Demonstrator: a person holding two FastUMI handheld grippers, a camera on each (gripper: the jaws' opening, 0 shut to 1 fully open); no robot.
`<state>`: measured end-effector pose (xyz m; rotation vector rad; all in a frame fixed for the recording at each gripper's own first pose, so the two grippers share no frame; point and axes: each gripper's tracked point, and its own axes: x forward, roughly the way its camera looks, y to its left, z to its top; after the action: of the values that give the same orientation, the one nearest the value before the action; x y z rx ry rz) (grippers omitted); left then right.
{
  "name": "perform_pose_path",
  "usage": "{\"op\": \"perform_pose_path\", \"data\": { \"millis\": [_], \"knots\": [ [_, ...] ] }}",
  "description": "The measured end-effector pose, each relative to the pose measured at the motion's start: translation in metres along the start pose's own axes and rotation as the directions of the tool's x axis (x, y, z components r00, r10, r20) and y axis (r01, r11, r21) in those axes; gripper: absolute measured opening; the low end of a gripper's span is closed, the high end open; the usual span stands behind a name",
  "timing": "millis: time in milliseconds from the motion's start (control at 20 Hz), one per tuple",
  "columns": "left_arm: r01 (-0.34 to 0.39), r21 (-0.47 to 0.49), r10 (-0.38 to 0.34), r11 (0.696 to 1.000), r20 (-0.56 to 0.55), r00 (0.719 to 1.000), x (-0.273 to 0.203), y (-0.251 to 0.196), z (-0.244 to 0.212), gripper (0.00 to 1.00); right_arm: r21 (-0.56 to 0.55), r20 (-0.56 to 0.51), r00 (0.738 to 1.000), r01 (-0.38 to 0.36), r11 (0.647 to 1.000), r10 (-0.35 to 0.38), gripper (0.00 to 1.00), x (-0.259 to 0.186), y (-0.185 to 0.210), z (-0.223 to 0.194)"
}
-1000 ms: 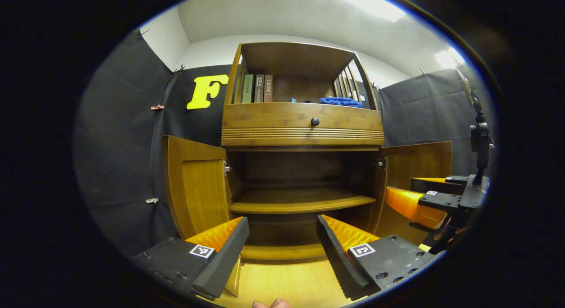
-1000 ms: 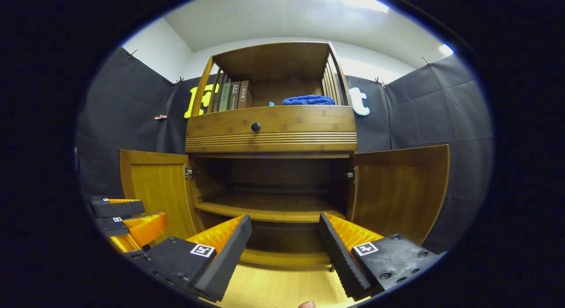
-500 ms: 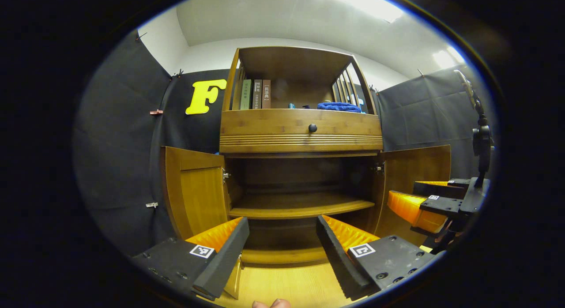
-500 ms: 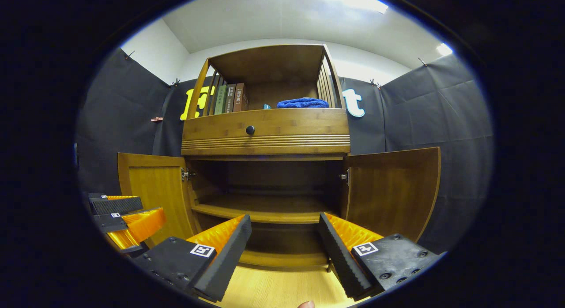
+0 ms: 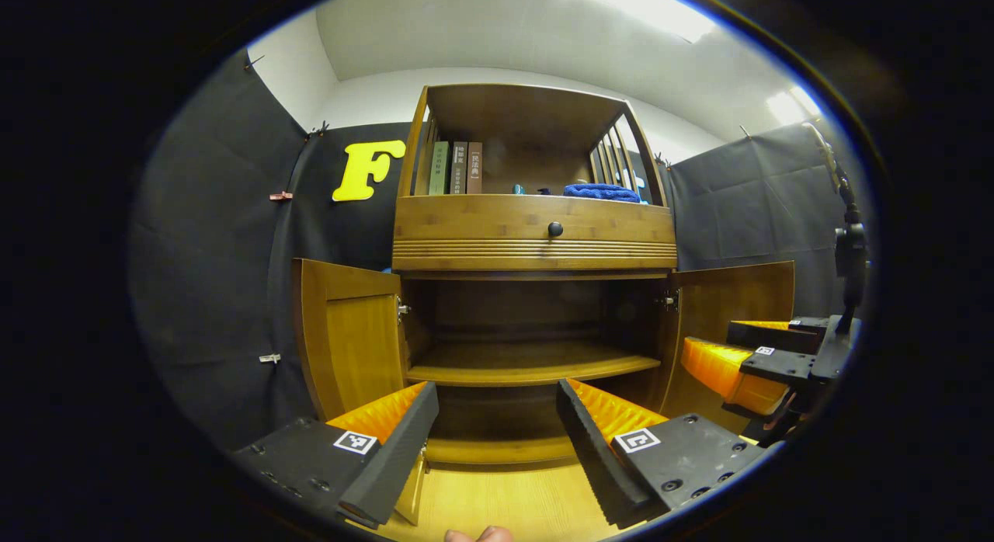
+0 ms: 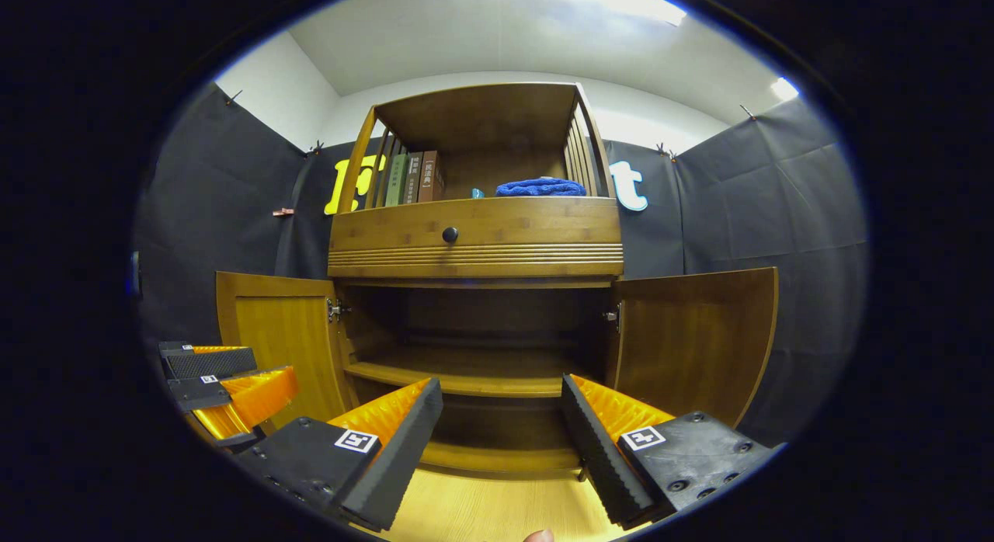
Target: Open the right door of the double-door shoe cabinet with the right hand, and open the left door with the left hand.
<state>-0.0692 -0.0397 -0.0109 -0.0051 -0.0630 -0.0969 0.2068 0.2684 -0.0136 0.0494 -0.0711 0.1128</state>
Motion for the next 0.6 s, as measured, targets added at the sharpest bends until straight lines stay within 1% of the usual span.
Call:
{"op": "perform_pose_path", "data": {
  "millis": [50, 150, 250, 300, 350, 400, 450, 600],
  "knots": [
    [-0.004, 0.001, 0.004, 1.0, 0.003, 1.0, 0.0004, 0.0009, 0.0009, 0.95, 0.002, 0.0, 1.0, -0.002, 1.0, 0.002, 0.98, 0.0002, 0.0, 0.0008],
    [-0.005, -0.002, 0.005, 1.0, -0.001, 1.0, 0.0017, 0.0001, -0.0006, 0.96, 0.006, -0.001, 1.0, -0.005, 1.0, 0.005, 0.98, 0.001, 0.0013, 0.0012],
    [-0.005, -0.005, 0.005, 1.0, -0.003, 1.0, 0.0027, -0.0005, -0.0007, 0.94, 0.005, 0.005, 1.0, -0.004, 1.0, 0.004, 0.98, 0.0009, 0.0002, 0.003],
    [-0.004, -0.006, 0.004, 1.0, -0.004, 1.0, 0.0027, -0.0011, -0.0014, 0.96, 0.003, 0.006, 1.0, -0.002, 1.0, 0.002, 0.99, 0.0015, -0.0004, 0.0029],
    [-0.003, -0.006, 0.003, 1.0, -0.004, 1.0, 0.0033, -0.0016, -0.0012, 0.96, 0.002, 0.006, 1.0, -0.002, 1.0, 0.002, 0.97, 0.0021, -0.0012, 0.0026],
    [-0.002, -0.007, 0.002, 1.0, -0.005, 1.0, 0.0038, -0.0028, -0.0016, 0.96, 0.003, 0.005, 1.0, -0.001, 1.0, 0.001, 0.99, 0.0016, -0.0016, 0.0024],
    [0.0, -0.007, 0.0, 1.0, -0.004, 1.0, 0.0043, -0.003, -0.0008, 0.96, 0.005, 0.004, 1.0, 0.001, 1.0, -0.001, 0.98, 0.0021, -0.0023, 0.0024],
    [0.004, -0.001, -0.004, 1.0, -0.003, 1.0, 0.0044, -0.005, -0.0006, 0.95, 0.011, 0.003, 1.0, 0.003, 1.0, -0.003, 0.98, 0.002, -0.0039, 0.0009]
  ]
}}
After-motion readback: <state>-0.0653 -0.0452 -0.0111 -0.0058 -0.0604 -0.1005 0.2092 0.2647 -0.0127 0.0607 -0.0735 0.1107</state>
